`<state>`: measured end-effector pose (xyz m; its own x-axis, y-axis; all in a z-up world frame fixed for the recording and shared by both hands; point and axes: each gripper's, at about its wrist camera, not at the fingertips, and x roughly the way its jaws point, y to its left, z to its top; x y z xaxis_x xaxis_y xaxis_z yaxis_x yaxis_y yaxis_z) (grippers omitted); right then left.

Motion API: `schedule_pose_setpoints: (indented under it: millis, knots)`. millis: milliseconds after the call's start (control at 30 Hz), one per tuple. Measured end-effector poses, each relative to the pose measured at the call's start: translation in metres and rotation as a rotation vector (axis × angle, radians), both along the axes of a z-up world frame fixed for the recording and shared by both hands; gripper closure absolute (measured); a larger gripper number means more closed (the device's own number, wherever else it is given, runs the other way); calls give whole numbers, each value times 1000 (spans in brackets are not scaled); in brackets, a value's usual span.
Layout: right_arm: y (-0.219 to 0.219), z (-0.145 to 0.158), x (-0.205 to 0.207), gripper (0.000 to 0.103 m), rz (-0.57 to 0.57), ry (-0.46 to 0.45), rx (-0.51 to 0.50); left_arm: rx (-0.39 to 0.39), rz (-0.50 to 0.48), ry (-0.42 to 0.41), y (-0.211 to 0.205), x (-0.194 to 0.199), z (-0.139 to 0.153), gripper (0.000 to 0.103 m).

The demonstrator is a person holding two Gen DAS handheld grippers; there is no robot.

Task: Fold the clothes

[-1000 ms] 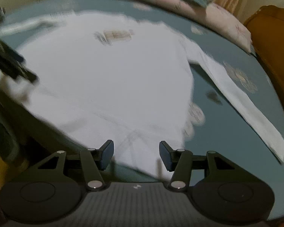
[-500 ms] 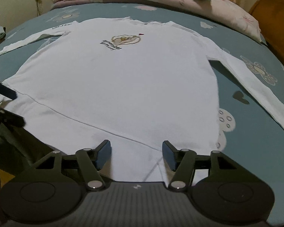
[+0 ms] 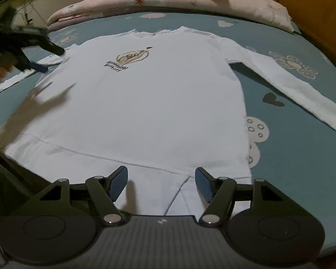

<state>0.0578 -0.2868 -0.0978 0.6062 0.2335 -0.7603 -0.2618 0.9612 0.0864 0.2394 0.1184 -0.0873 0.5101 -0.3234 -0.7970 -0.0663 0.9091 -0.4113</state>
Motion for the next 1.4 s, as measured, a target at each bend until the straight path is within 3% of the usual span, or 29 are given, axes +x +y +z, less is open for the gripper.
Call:
schedule_pose_setpoints:
  millis: [100,267,400,467,600,767,833,933,1133,1267,1400]
  knots:
    - [-3,1,4,32,-19,2,1,-42,20,-27,21,-6,-6,11]
    - [-10,2,18,32,-57,4,44,64,33,15,39,-2,5,11]
    - [5,13,34,29,-7,-29,44,-28,-27,-70,30,8,22,9]
    - [18,17,43,29,22,-49,18,-63,-76,-70,19,20,16,9]
    - [41,21,58,29,58,-63,15,23,-133,-31,7,32,-5,10]
    - [54,19,59,29,113,-73,-28,247,-73,54,24,13,6,10]
    - [56,16,58,29,121,-69,-35,223,-76,56,28,4,17,10]
    - [56,15,59,29,112,-60,-1,149,-129,-7,10,-2,36,9]
    - [58,19,68,28,95,-57,70,159,-279,-128,-67,5,55,7]
    - [49,12,86,27,58,-37,75,210,-279,-157,-106,36,36,7]
    - [35,2,106,24,12,-10,64,282,-284,-120,-138,49,8,8]
